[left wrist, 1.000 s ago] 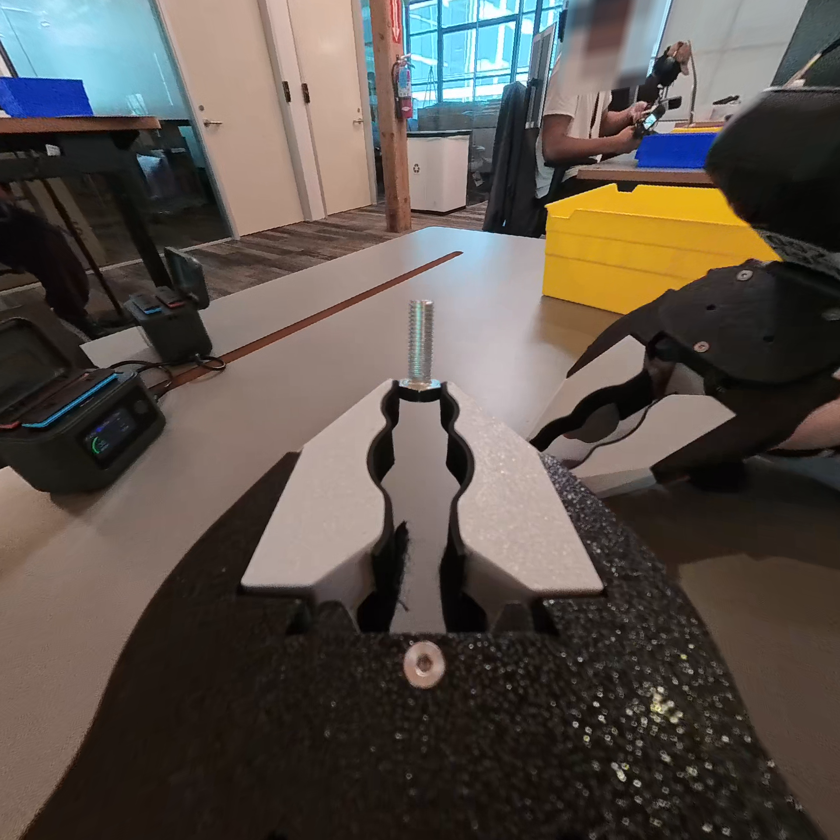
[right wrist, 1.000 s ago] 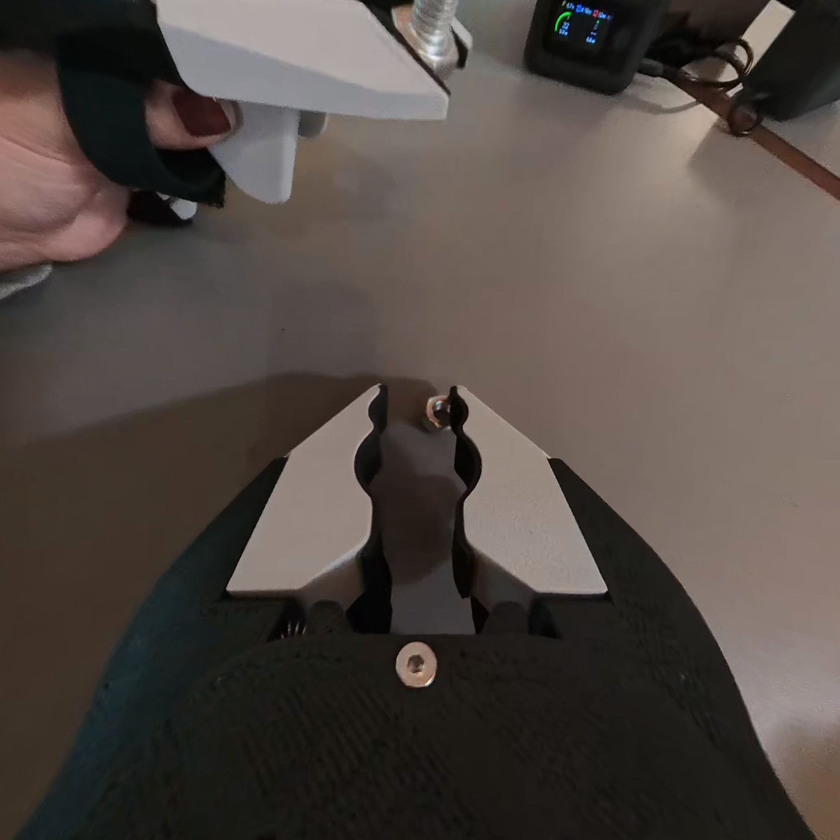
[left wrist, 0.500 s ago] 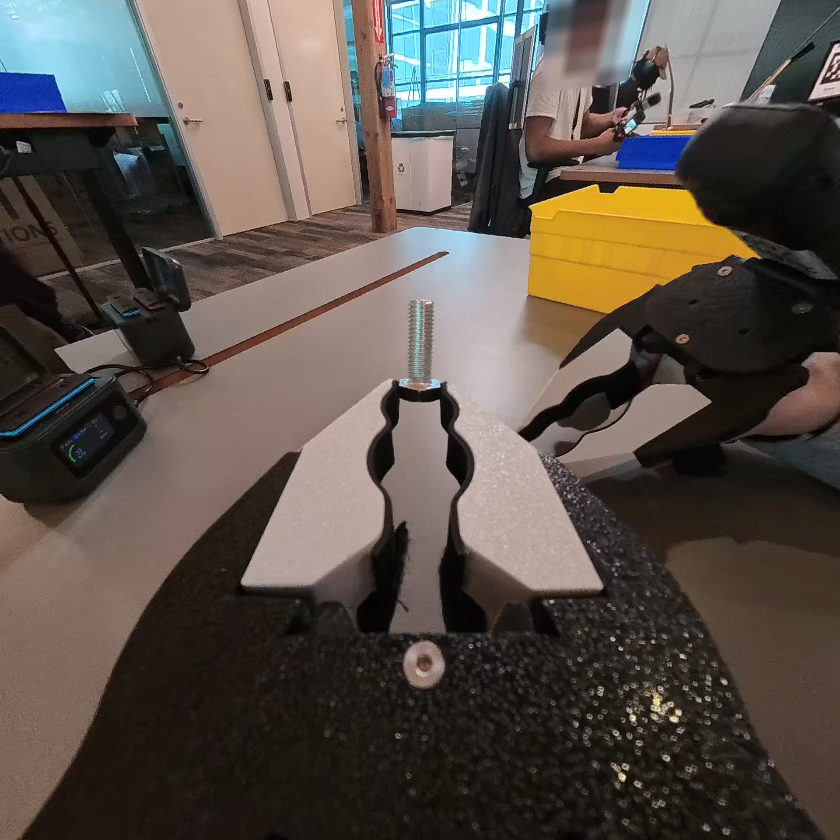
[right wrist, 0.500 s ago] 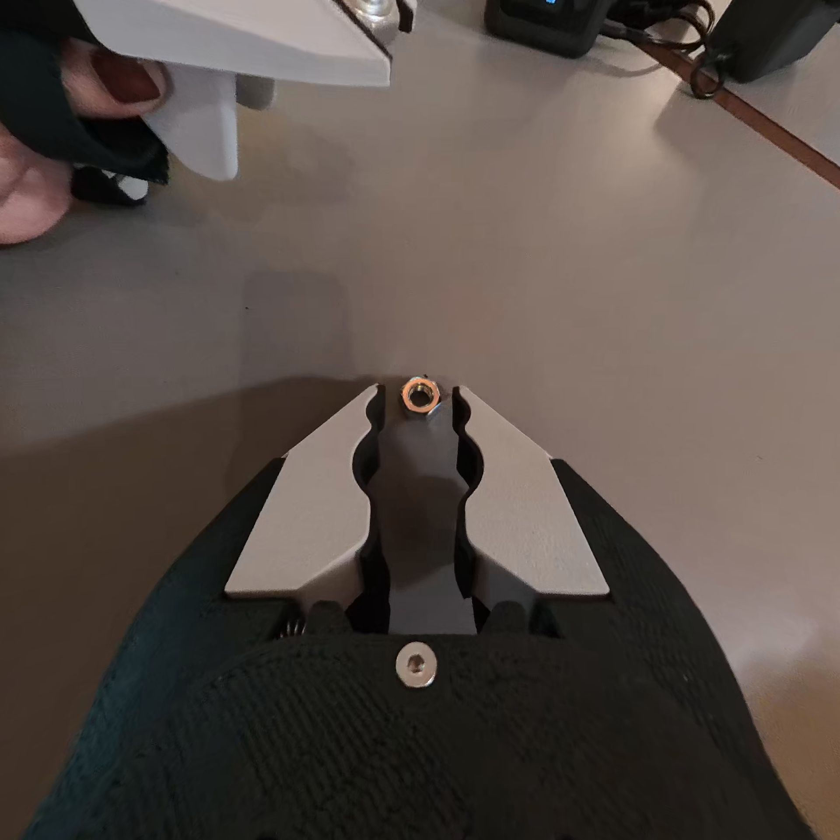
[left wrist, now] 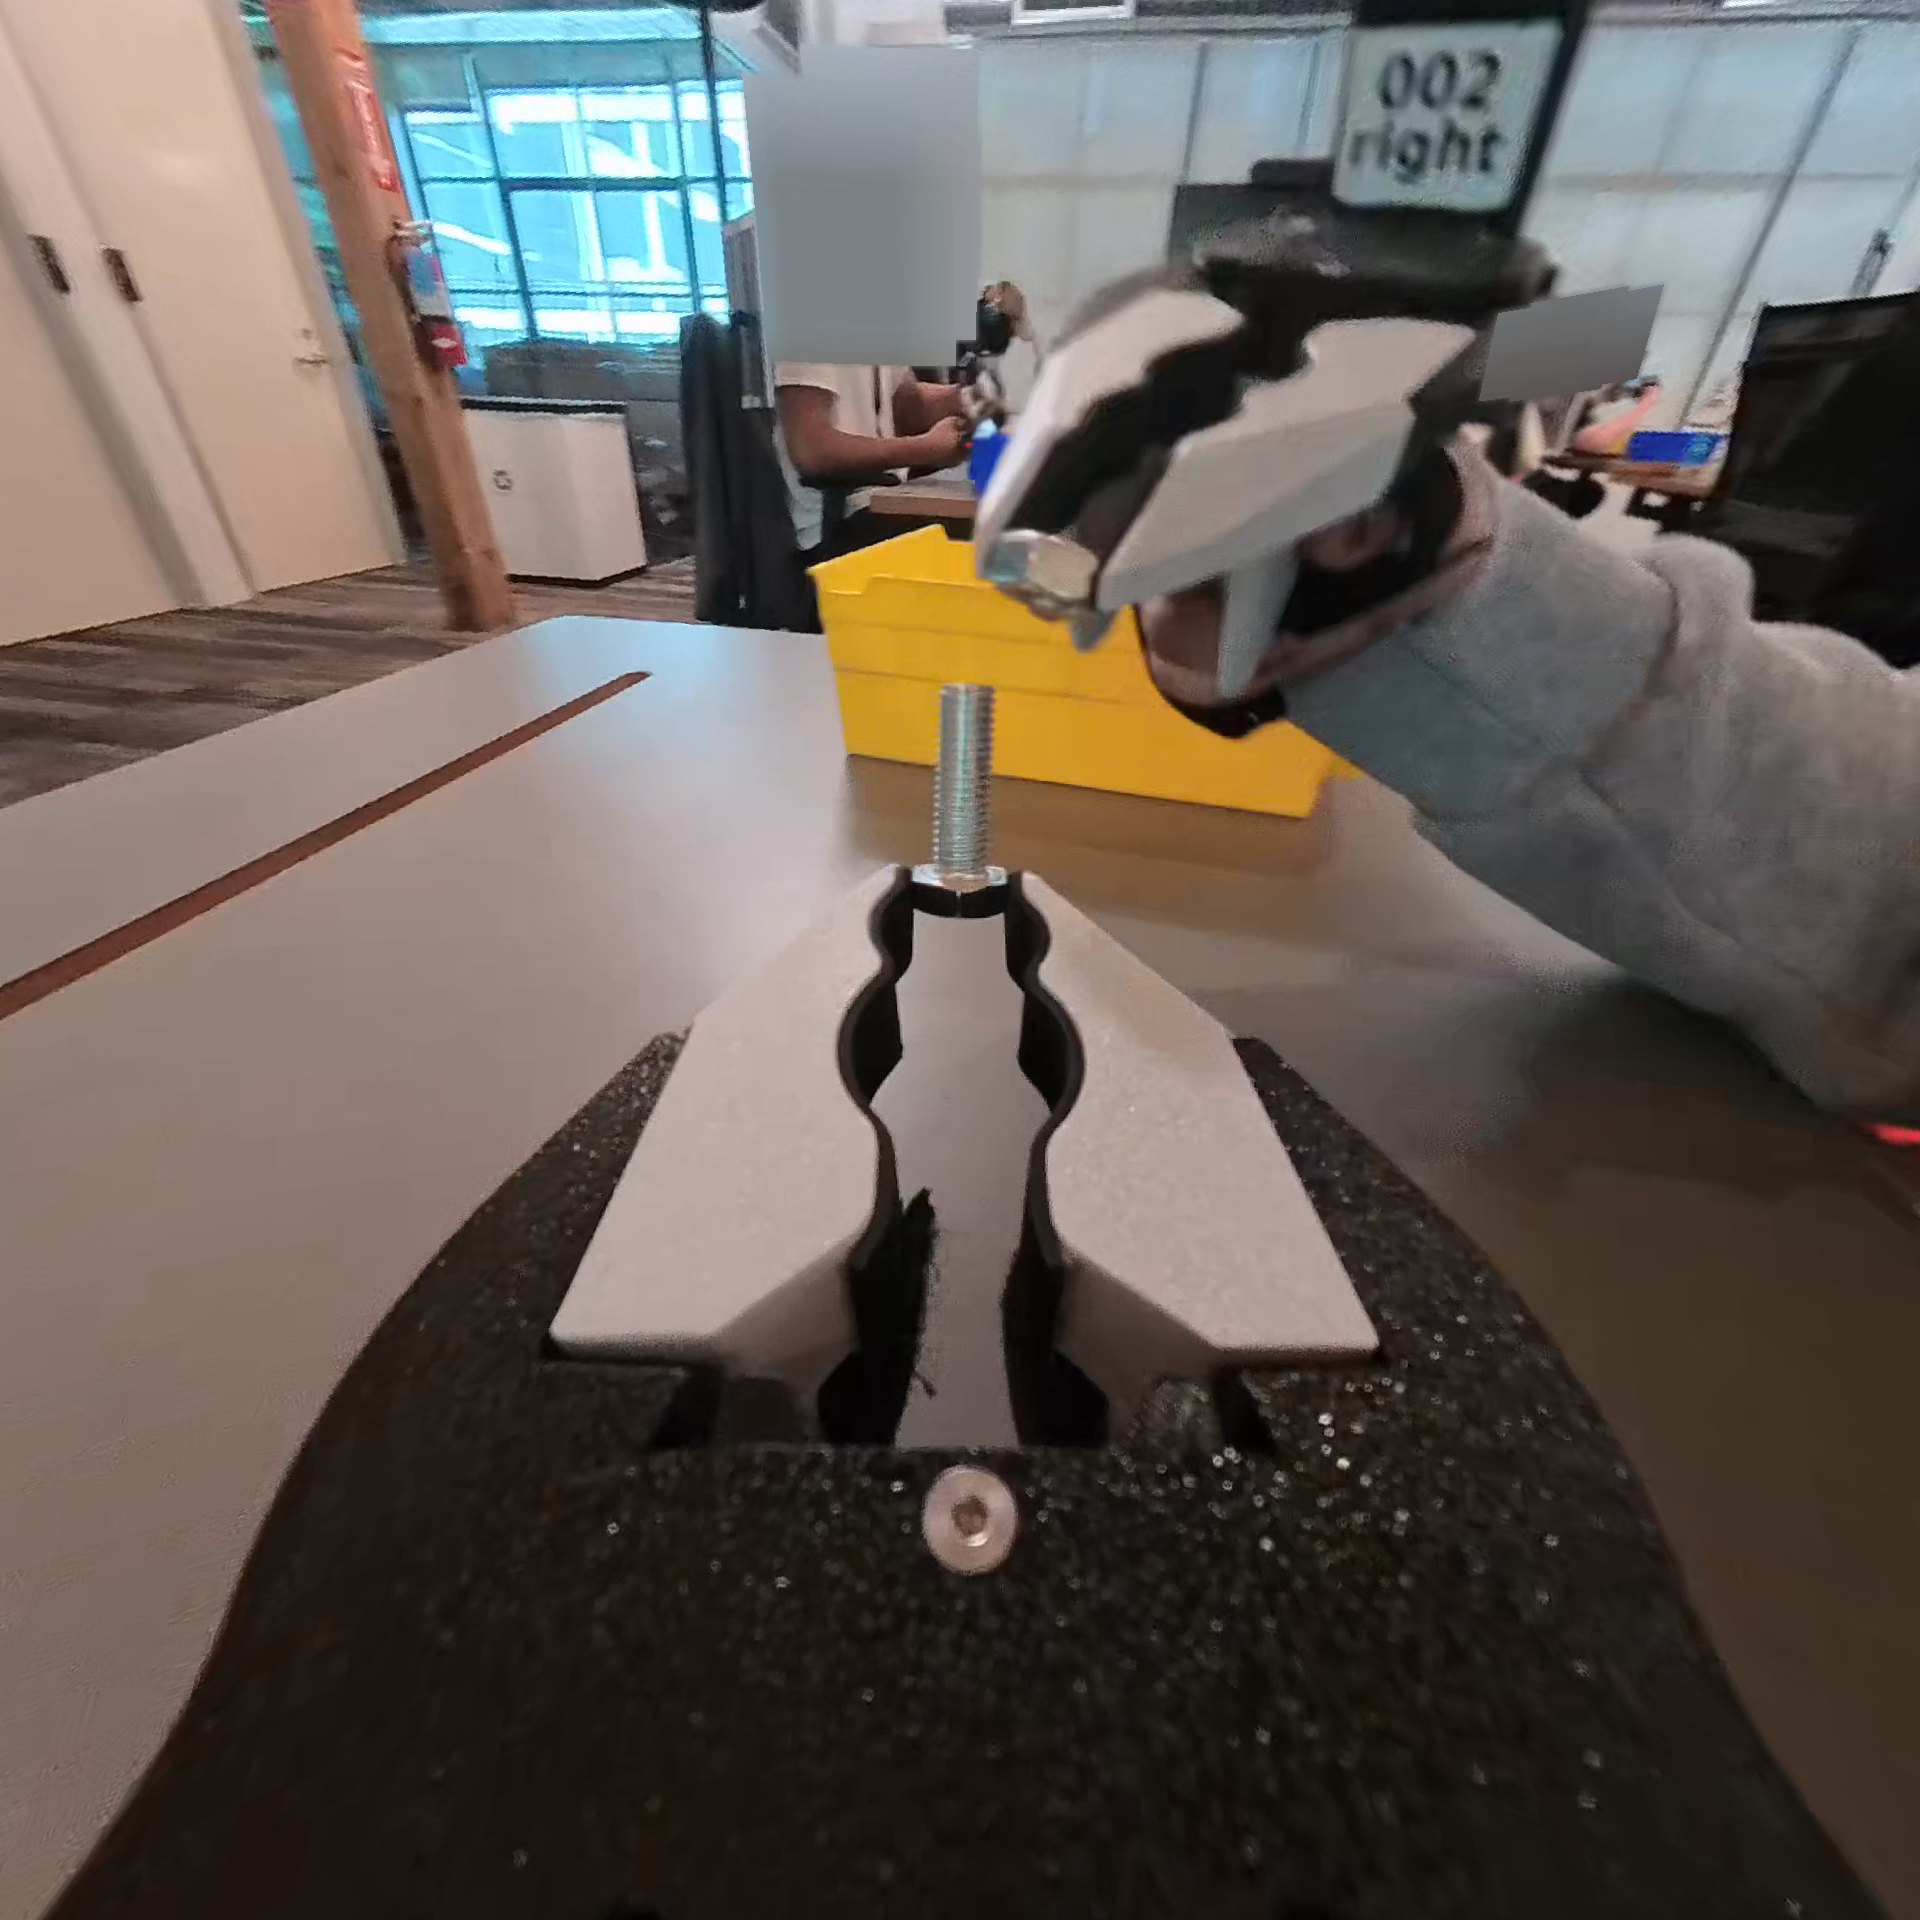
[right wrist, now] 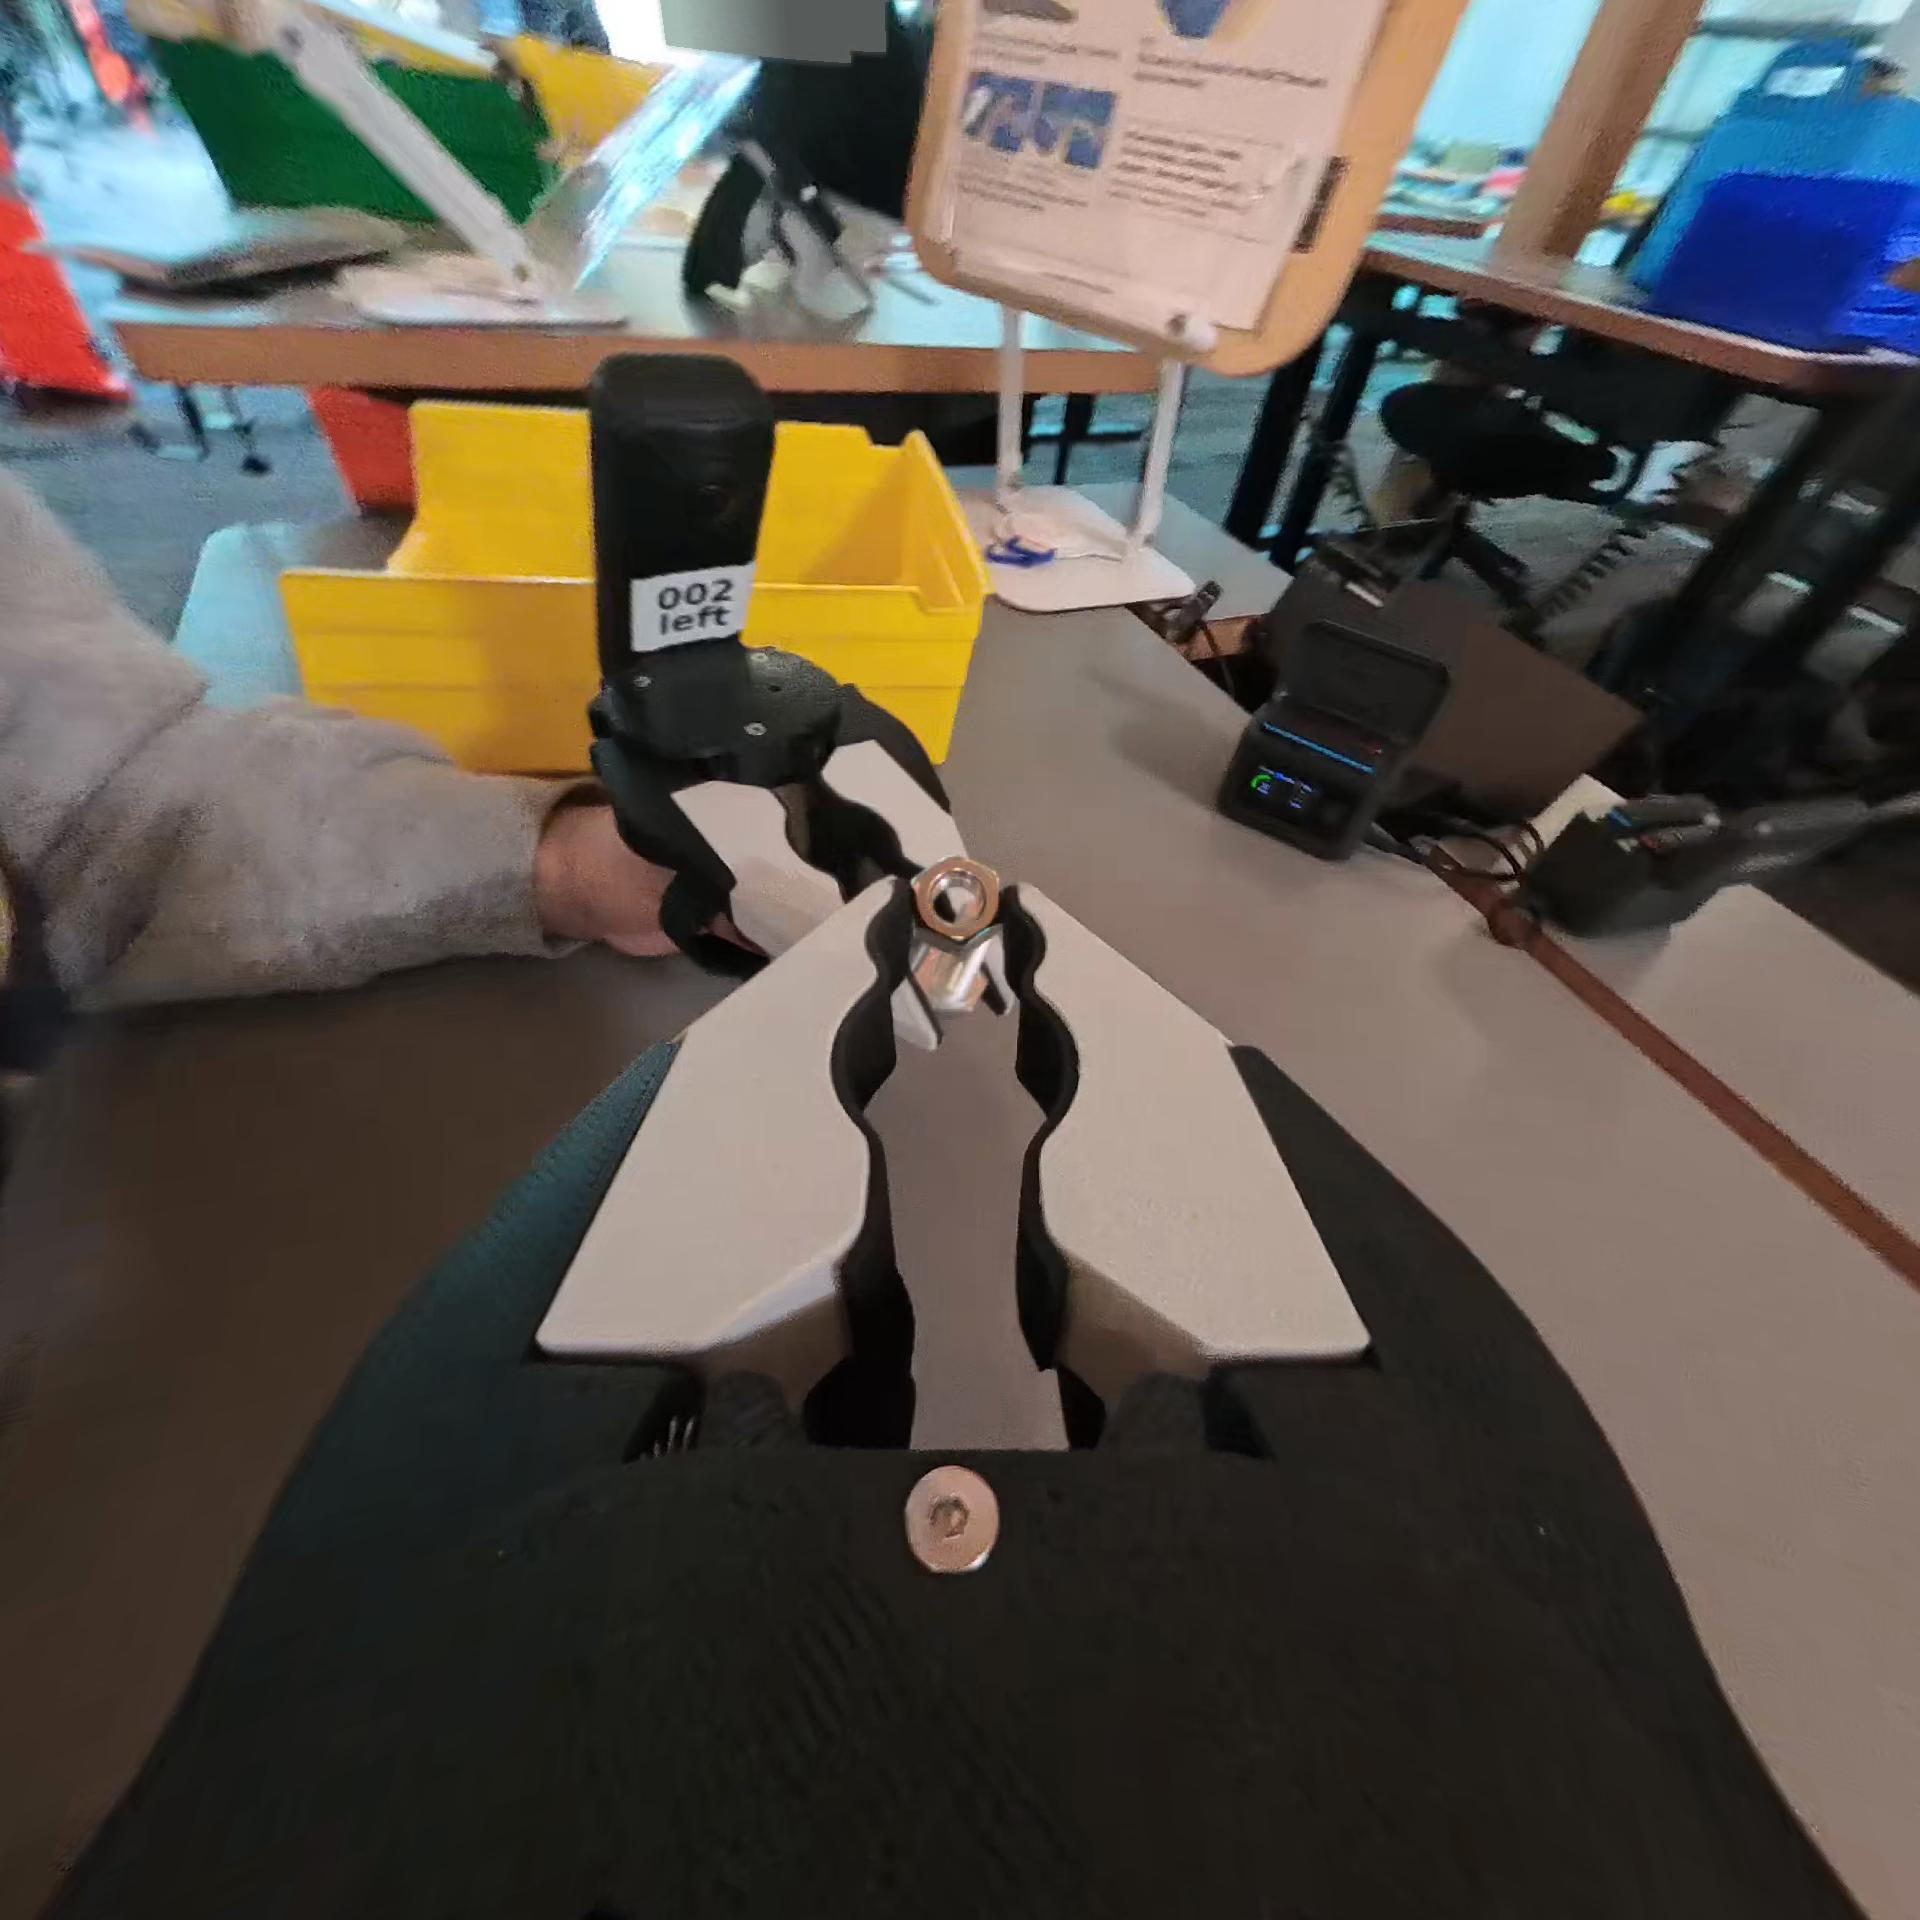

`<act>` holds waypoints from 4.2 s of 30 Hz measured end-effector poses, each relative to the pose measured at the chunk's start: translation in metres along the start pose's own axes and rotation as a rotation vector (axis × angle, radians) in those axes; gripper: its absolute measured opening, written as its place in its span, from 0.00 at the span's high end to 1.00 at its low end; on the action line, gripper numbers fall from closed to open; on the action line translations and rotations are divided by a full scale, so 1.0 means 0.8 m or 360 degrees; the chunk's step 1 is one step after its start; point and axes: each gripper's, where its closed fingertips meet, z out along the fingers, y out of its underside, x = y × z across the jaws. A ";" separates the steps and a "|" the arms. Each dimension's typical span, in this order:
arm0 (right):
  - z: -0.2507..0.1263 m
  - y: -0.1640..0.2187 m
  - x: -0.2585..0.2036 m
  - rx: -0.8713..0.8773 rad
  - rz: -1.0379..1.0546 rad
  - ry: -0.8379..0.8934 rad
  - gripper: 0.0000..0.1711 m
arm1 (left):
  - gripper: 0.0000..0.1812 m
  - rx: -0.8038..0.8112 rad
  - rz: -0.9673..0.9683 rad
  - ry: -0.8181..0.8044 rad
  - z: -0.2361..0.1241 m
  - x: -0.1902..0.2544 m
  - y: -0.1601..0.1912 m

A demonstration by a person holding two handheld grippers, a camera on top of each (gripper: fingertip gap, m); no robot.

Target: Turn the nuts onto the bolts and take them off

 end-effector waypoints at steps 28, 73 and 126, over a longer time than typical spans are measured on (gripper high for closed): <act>0.011 0.021 0.017 -0.0537 0.0384 0.0459 0.90 | 0.92 -0.0073 0.0014 -0.0212 0.007 -0.005 0.004; -0.021 -0.014 -0.072 0.0438 0.0301 -0.0377 0.90 | 0.92 0.0168 -0.0268 0.0896 -0.013 0.102 -0.026; 0.005 0.022 -0.001 0.0496 0.0385 0.0814 0.66 | 0.92 0.0102 -0.0259 0.0242 0.004 0.026 -0.009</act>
